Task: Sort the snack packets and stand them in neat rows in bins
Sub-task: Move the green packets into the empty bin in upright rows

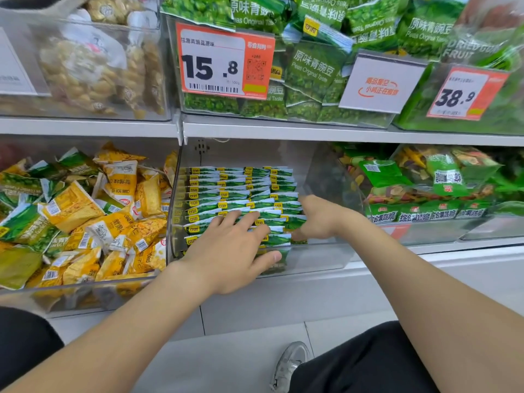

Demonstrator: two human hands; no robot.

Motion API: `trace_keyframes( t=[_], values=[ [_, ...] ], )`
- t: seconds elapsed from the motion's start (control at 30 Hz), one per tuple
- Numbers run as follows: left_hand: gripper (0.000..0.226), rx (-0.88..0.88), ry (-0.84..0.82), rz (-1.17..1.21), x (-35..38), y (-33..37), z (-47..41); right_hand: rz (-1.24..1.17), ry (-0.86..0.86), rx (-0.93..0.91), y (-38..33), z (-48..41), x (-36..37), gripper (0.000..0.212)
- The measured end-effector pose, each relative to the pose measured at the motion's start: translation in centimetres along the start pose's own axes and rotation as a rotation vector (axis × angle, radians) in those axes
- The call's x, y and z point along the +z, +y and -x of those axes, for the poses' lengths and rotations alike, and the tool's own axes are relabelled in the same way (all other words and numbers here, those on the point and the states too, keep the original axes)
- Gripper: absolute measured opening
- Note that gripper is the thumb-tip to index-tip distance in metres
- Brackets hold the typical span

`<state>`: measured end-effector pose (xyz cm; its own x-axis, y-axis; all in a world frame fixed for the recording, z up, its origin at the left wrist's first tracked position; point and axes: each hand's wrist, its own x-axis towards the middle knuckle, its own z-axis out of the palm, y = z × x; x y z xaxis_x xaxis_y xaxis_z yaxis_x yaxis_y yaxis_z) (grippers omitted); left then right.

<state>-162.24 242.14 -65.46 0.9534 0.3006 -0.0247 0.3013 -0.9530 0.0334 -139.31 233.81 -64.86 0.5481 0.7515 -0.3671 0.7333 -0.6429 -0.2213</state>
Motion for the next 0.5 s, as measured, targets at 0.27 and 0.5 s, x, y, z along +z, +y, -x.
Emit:
trace_keyframes(
  t=[0.27,0.5],
  values=[
    [0.062,0.027,0.036,0.054,0.3,-0.3,0.0,-0.101,0.059,0.042,-0.1,-0.2,0.4,0.086],
    [0.057,0.049,0.224,0.222,0.1,-0.7,1.2,0.011,0.125,-0.001,-1.4,3.3,-1.6,0.072]
  ],
)
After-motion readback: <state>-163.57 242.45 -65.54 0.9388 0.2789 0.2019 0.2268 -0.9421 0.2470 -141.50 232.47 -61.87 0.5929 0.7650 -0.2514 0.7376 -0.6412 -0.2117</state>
